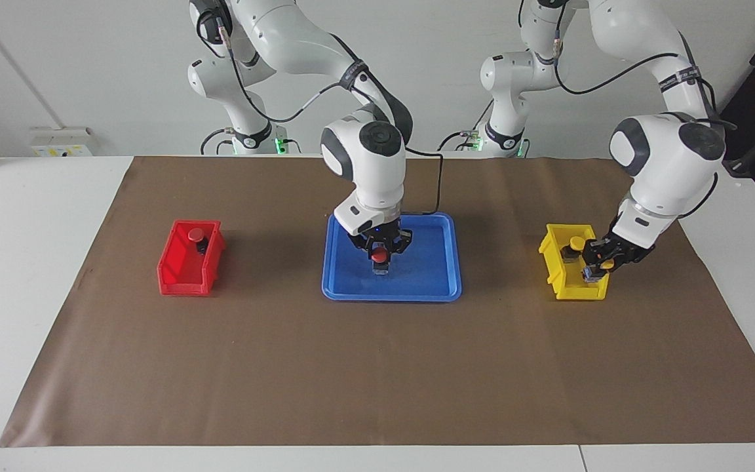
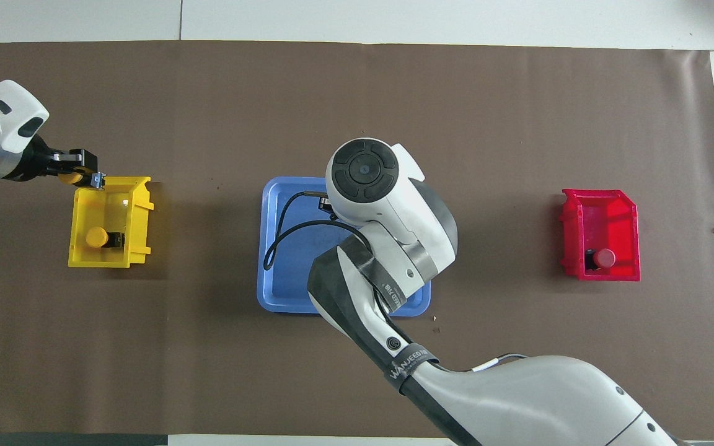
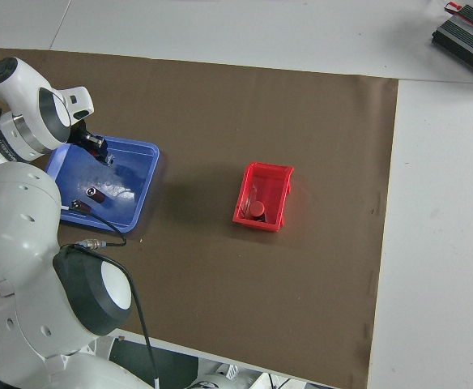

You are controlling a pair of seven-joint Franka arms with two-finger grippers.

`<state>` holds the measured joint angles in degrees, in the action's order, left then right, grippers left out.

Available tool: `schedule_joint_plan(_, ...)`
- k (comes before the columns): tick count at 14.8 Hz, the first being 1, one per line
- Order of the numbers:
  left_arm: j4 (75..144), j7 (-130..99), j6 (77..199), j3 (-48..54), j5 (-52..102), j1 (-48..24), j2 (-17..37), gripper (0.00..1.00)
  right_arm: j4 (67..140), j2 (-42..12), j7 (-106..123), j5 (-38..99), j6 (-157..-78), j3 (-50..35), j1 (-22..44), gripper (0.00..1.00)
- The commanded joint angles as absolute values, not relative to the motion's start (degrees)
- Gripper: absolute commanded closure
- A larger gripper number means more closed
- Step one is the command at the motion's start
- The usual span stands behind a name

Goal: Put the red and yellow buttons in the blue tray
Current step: 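Carry the red button to the tray while the left gripper lifts yellow, then release the red button in the tray while the left gripper carries yellow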

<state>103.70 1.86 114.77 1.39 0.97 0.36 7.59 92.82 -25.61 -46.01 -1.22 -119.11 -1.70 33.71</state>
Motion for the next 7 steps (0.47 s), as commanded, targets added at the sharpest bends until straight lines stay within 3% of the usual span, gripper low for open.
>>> schedule_joint_plan(1, 93.46, 0.62, 101.21, 1.23, 0.09, 0.18, 6.42, 0.98, 96.32, -24.43, -46.93, -1.93, -122.34, -1.58, 33.66, 0.81)
schedule_joint_plan(2, 90.99, 0.62, 96.81, 1.23, 0.09, 0.18, 5.46, 0.98, 97.37, -24.52, -47.11, -1.93, -123.13, -1.58, 34.27, 0.76)
schedule_joint_plan(3, 88.44, 0.62, 92.33, 1.32, 0.09, 0.18, 4.84, 0.98, 97.3, -24.52, -47.2, -1.93, -122.87, -1.5, 34.19, 0.46)
schedule_joint_plan(4, 86.42, 0.62, 89.15, 1.32, 0.09, 0.09, 4.31, 0.98, 96.69, -24.52, -47.11, -1.93, -122.0, -1.49, 33.93, 0.0)
schedule_joint_plan(6, 86.21, -0.43, 88.5, 1.76, 0.17, -0.96, 3.96, 0.98, 93.19, -24.52, -47.11, -2.02, -117.19, -1.32, 33.67, 0.0)
schedule_joint_plan(7, 89.79, -3.57, 91.73, 2.02, 0.18, -2.97, 2.56, 0.98, 89.51, -24.43, -46.85, -2.2, -113.16, -0.97, 33.23, 0.0)
